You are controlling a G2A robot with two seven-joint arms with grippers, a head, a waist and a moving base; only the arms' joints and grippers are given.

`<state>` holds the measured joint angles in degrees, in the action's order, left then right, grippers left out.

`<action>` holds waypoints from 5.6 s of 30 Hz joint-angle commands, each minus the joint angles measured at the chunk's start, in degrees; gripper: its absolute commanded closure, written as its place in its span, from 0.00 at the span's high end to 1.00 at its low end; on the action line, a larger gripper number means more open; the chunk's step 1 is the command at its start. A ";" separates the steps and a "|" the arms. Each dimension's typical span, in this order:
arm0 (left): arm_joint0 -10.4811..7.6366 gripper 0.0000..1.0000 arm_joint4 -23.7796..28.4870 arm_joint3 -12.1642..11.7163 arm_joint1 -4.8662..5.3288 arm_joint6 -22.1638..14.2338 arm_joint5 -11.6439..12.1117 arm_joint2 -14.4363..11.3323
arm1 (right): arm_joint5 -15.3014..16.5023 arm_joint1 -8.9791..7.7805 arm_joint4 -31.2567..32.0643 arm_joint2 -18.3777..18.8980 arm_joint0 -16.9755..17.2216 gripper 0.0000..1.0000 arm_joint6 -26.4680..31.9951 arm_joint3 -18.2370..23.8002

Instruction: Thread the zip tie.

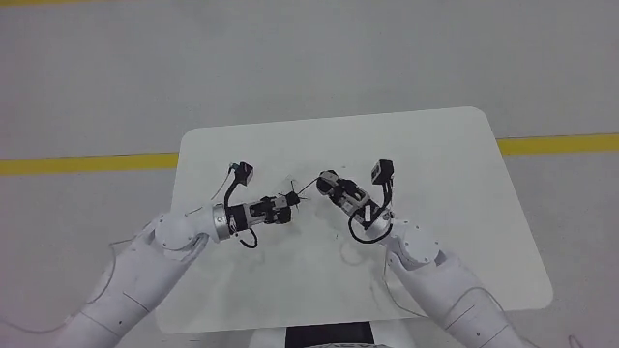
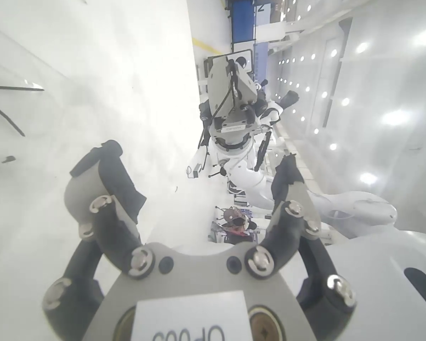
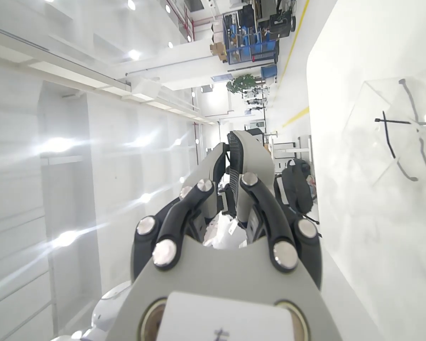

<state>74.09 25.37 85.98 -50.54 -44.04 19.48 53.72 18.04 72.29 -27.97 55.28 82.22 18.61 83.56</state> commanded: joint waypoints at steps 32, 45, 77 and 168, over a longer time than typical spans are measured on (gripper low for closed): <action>0.42 1.00 3.78 -2.27 -3.01 0.37 -0.45 0.55 | 0.53 2.40 -4.56 -4.50 -0.11 0.00 1.25 -3.33; 1.20 0.40 7.52 -3.00 -3.62 -2.05 0.00 2.14 | 1.45 3.50 1.86 -3.43 2.45 0.00 -4.37 -0.50; 2.69 0.00 5.91 -2.84 -4.72 -3.48 0.00 3.79 | 1.45 4.93 11.67 0.12 5.97 0.00 -4.05 1.17; 4.67 0.00 6.06 -5.82 -1.63 -29.84 0.00 12.68 | 1.45 7.21 -4.36 0.07 -7.97 0.16 44.36 -20.80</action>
<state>78.76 31.43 80.16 -52.18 -73.88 19.48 66.40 19.48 79.47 -32.39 55.27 74.19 62.92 62.75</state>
